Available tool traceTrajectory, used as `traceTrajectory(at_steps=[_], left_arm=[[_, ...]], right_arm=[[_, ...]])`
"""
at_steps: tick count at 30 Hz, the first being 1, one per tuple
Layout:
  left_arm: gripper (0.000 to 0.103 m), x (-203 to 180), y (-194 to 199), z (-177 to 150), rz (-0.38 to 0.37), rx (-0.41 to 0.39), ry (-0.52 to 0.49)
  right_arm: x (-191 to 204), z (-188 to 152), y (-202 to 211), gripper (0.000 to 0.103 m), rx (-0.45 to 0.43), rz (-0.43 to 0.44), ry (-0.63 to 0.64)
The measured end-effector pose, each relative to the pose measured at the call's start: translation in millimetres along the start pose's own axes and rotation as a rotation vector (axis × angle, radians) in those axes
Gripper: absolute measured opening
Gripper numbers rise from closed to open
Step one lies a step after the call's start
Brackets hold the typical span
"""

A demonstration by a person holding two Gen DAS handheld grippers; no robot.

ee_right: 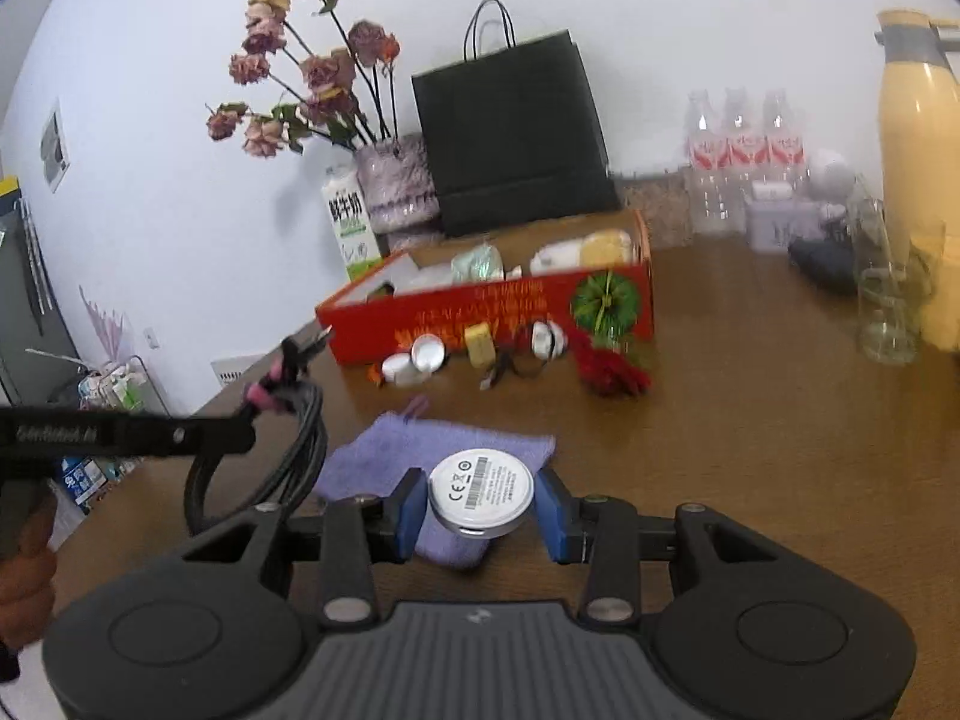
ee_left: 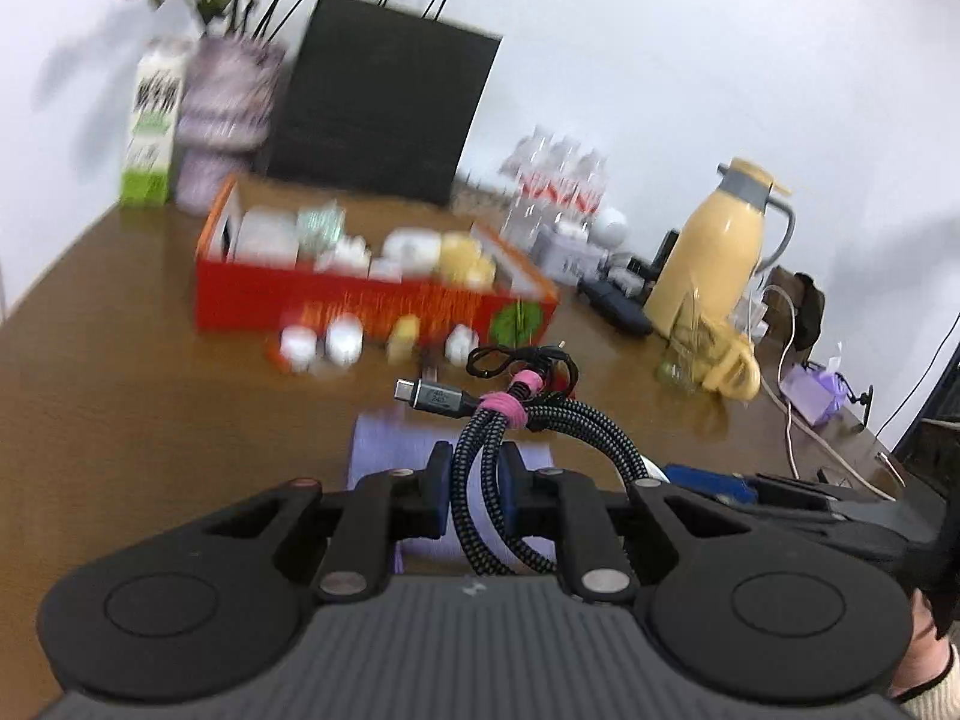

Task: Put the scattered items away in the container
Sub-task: 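Carry the cable and white puck over the box with both tools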

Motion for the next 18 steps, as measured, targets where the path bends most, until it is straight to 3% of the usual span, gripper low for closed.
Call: traceTrajectory(at_steps=[5,9,14,18], left_arm=[[0.016,25.9,-19.9,84.7,0.066,-0.053,-0.071],[0.016,53.8,-60.4,144.8,0.095,-0.001,-0.082],[0.016,81.6,-140.3,187.3,0.166,0.116,-0.137],[0.016,111.7,-210.1,180.1,0.213,0.269,-0.165]], right_arm=[[3.2,59.6,-2.3,0.038,-0.086,-0.012,0.108],[-0.9,124.2,-27.7,0.038,-0.117,-0.022,0.151],[-7.4,189.4,-105.6,0.038,0.000,0.037,0.146],[-28.3,216.4,-182.1,0.038,0.126,0.034,0.083]])
Point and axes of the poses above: each gripper's, at about its wrist camera, not at the fingertips, and y roughly against the way its jaws point, x to its left, z to its top, the point moved 7 cm from there along -y, roughly the way its jaws point, and after that the axes turned 9 degrees about x, right-handed, at the moved point
